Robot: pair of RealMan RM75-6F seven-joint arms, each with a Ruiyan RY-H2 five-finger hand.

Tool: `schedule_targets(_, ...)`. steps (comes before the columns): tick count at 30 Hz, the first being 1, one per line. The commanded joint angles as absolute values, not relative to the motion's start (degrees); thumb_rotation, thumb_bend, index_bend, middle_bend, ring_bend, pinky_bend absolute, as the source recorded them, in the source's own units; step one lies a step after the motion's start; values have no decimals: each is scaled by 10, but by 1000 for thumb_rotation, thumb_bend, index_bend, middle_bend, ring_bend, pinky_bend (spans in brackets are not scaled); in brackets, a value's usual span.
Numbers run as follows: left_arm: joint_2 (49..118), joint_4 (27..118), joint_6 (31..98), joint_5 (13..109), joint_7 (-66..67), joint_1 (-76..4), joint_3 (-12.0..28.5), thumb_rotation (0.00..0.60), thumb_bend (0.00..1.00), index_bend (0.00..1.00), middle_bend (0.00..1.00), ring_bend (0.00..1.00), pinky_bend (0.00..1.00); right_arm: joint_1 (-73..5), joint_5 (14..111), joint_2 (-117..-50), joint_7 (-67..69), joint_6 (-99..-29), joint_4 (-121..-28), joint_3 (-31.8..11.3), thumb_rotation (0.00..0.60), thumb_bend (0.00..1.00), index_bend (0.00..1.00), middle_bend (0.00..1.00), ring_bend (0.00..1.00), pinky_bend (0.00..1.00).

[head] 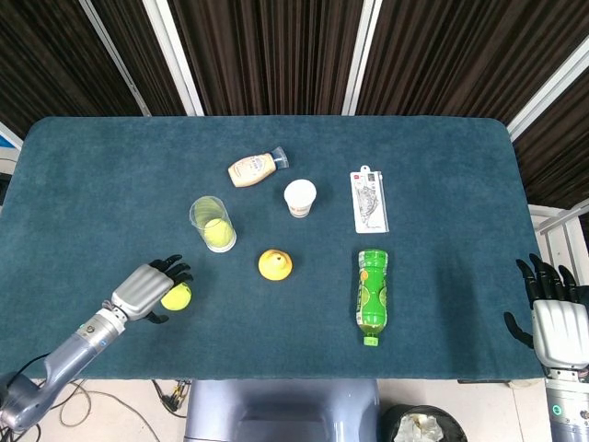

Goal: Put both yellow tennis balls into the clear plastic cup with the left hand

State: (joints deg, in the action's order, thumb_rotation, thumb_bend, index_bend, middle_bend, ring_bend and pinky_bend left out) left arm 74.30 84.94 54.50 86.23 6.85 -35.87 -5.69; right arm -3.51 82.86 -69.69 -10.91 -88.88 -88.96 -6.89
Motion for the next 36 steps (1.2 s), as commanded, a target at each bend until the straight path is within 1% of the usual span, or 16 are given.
schedule_targets(1, 759, 838, 538, 864, 92, -362, -55, 600, 19, 255, 191, 156, 445, -35, 829, -697, -109, -889, -890, -69, 600, 340, 118, 75, 121, 87)
schedule_targets(3, 765, 835, 537, 862, 105, -361, -54, 600, 65, 262, 259, 228, 513, -35, 829, -696, -108, -890, -890, -69, 600, 340, 118, 75, 121, 87)
schedule_targets(6, 770, 833, 533, 857, 123, -360, -53, 600, 149, 294, 359, 308, 566, -35, 829, -696, -107, -890, -890, -70, 600, 340, 119, 75, 121, 87)
schedule_targets(9, 771, 834, 523, 849, 144, -362, -53, 600, 224, 335, 429, 357, 595, -34, 830, -695, -106, -891, -891, -69, 600, 340, 119, 75, 121, 87)
schedule_targets(14, 766, 842, 526, 840, 165, -360, -46, 600, 332, 419, 512, 425, 630, -34, 831, -694, -105, -892, -891, -70, 600, 340, 119, 75, 121, 87)
schedule_targets(16, 762, 847, 539, 840, 164, -358, -39, 600, 349, 433, 524, 437, 635, -34, 830, -695, -104, -892, -891, -70, 600, 340, 119, 75, 121, 87)
schedule_targets(20, 744, 869, 567, 842, 160, -354, -23, 600, 350, 438, 525, 439, 635, -34, 831, -695, -104, -891, -891, -69, 600, 340, 119, 75, 121, 87)
schedule_targets(26, 689, 943, 612, 854, 139, -358, 15, 600, 351, 451, 521, 438, 635, -34, 831, -696, -106, -892, -891, -69, 600, 340, 119, 75, 121, 87)
schedule_targets(30, 650, 999, 636, 841, 144, -368, 58, 600, 349, 452, 521, 438, 635, -34, 830, -697, -108, -891, -890, -69, 600, 340, 119, 75, 121, 87)
schedule_targets(31, 641, 1014, 639, 828, 150, -374, 76, 600, 349, 453, 521, 438, 635, -34, 830, -698, -108, -890, -890, -69, 600, 340, 119, 75, 121, 87)
schedule_targets(36, 628, 1053, 622, 757, 181, -405, 132, 600, 347, 457, 521, 438, 635, -35, 831, -700, -112, -889, -889, -68, 600, 340, 118, 75, 121, 87)
